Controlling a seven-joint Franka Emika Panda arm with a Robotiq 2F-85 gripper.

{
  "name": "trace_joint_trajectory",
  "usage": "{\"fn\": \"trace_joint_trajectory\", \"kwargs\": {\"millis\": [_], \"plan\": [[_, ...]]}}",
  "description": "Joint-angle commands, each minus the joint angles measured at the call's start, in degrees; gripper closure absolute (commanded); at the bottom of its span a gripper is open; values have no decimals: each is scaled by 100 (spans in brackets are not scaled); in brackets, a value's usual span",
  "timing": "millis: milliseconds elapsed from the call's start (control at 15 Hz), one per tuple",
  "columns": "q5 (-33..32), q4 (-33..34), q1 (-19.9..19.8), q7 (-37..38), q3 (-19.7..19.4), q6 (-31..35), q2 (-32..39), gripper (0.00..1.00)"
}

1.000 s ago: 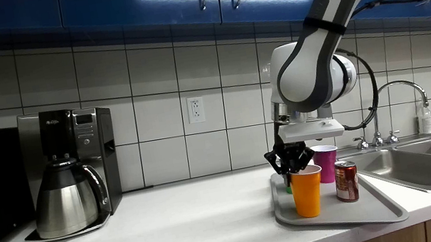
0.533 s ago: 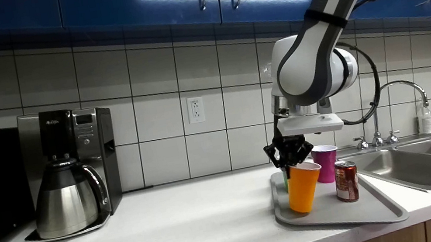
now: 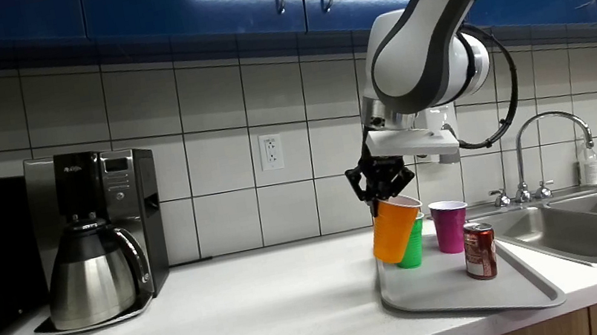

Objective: Remove the cups from the grey tray.

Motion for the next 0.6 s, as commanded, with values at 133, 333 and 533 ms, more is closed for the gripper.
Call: {"fn": "trace_joint_trajectory", "kwargs": {"millis": [133, 333, 533], "plan": [[18, 259, 142, -61, 354, 43, 17, 99], [-188, 460, 226, 32, 521, 106, 263, 99], [-534, 696, 233, 111, 707, 135, 612, 99]]}}
